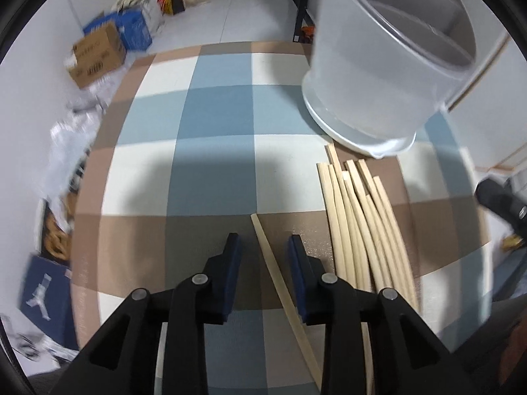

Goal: Organize utensils

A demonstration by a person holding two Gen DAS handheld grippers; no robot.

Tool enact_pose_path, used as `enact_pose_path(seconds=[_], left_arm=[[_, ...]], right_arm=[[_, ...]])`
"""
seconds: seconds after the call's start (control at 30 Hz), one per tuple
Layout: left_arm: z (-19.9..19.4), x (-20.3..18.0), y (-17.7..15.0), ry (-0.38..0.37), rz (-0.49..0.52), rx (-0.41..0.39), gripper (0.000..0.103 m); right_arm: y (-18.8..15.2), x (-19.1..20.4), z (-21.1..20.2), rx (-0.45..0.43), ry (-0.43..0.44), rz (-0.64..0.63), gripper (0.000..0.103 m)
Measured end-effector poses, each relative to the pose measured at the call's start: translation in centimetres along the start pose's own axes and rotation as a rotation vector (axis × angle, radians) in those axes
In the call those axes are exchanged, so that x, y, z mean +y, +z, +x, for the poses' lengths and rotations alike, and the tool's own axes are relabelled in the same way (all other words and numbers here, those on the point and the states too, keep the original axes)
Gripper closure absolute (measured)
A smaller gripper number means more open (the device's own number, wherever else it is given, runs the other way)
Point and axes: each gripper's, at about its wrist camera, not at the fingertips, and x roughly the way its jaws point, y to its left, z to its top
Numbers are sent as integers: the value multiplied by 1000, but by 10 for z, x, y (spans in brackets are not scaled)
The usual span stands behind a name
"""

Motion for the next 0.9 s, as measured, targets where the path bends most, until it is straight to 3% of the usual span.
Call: enact_pose_path(seconds=[0.07,0.2,0.33,0.4,0.7,0.9], left_arm=[[0,-2,0,-16,13,-4,98],[-1,-5,-1,-23,19,-21,101],[-2,10,1,-57,-29,-31,101],[-2,20,3,-83,-64,-26,101],[-25,42,5,-156,-127,-99,101],[-24,54,9,-210,-173,-116,101]], right_arm=[[0,1,1,0,-10,-1,100],[-2,5,9,21,-50,-25,91],[-5,14,25,66,-83,-78,68],[-6,20,33,85,-97,-114,63],[-17,60,66,112,-187,-366,63],[-13,62,89,143,-226,-370,75]])
